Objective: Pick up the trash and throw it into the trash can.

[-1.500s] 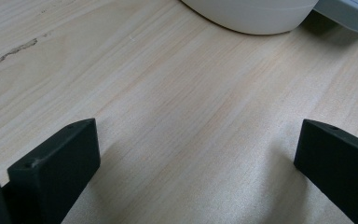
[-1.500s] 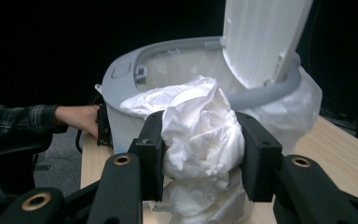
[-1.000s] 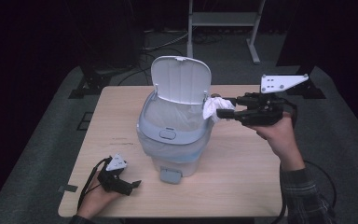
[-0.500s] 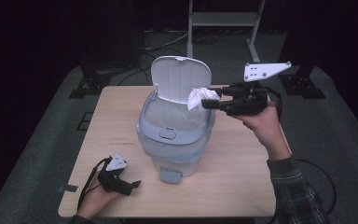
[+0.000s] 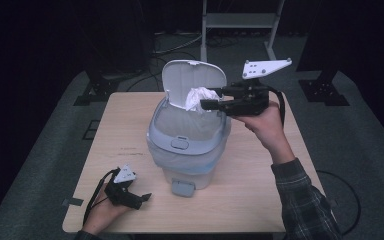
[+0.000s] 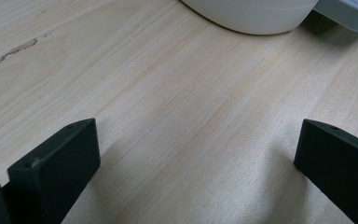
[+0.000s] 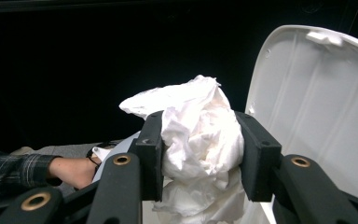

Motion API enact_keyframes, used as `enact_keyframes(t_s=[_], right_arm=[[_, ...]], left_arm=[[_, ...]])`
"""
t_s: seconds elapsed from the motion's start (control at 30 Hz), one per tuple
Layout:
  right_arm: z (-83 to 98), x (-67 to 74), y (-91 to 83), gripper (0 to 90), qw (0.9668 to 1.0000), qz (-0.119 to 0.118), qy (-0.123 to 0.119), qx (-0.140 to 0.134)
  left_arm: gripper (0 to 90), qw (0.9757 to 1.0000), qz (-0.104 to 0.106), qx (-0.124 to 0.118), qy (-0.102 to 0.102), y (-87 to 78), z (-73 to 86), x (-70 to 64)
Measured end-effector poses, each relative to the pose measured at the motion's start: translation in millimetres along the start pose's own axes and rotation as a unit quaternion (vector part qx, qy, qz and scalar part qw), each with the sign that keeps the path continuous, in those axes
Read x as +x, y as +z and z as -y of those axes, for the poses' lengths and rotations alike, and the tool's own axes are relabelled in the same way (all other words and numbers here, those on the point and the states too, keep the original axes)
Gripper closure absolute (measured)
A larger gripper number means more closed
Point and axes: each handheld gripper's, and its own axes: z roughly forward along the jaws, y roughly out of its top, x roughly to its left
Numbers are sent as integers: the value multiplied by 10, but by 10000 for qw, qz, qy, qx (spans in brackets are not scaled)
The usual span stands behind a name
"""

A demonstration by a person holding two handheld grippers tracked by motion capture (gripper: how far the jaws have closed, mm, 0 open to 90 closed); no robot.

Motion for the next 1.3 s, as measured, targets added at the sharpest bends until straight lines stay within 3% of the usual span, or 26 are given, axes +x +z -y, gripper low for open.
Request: enact_keyframes(t_s=[0.43, 0.97, 1.3], right_arm=[[-101, 16, 336, 543, 9998, -90, -82, 158], [-123, 55, 391, 403, 9997, 13, -199, 161], [22, 20, 207, 568, 9998, -16, -127, 153]], left_arm=[[0, 10000, 2, 1, 0, 0, 0, 0], [0, 10000, -2, 0, 1, 0, 0, 0], [0, 10000, 0, 1, 1, 0, 0, 0]])
